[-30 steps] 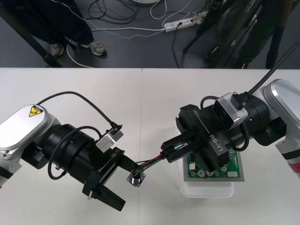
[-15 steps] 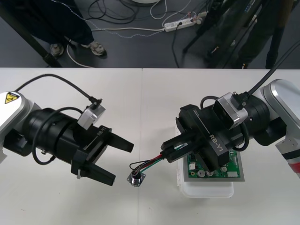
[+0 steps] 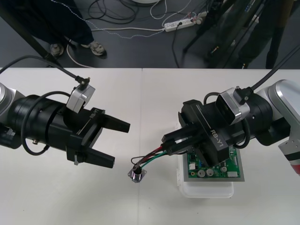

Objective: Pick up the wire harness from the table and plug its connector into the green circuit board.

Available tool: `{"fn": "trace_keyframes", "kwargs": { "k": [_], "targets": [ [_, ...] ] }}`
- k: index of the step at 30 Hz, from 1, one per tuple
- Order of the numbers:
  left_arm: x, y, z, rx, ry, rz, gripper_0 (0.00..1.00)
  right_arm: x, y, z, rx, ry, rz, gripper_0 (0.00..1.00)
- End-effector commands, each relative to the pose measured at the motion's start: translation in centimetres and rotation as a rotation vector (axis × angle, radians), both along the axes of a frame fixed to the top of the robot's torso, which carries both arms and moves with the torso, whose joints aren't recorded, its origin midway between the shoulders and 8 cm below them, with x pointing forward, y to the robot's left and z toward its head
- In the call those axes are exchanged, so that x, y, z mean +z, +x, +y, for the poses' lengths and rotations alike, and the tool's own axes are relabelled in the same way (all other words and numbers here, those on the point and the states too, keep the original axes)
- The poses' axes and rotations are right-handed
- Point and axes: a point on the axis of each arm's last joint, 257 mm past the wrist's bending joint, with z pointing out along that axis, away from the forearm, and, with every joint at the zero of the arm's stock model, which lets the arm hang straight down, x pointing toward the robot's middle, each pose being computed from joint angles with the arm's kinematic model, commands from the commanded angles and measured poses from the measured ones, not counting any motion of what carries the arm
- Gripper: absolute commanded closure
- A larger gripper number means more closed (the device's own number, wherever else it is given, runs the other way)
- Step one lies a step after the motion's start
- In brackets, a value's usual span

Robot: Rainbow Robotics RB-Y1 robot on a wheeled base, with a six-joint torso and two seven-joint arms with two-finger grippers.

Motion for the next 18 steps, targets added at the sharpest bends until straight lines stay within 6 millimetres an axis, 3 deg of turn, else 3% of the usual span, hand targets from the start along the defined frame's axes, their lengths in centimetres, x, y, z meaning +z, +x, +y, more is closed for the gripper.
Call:
{"fn": "trace_keyframes", "kwargs": {
  "k": [1,11,18],
  "targets": [
    [3.2,2.3,-0.3,0.097,-0.042,-0.163,0.0,0.8,0.5,-1.0,-0.06,0.001,-0.018,1.0],
    [6.1,3.0,-1.9,0.139,-0.096,-0.253,0.0,1.0,2.9,-0.8,-0.198,0.008,-0.017,1.0],
    [6.9,2.9,-2.3,0.129,-0.109,-0.295,0.0,1.7,4.6,-0.7,-0.345,0.012,-0.05,1.0]
  ]
}}
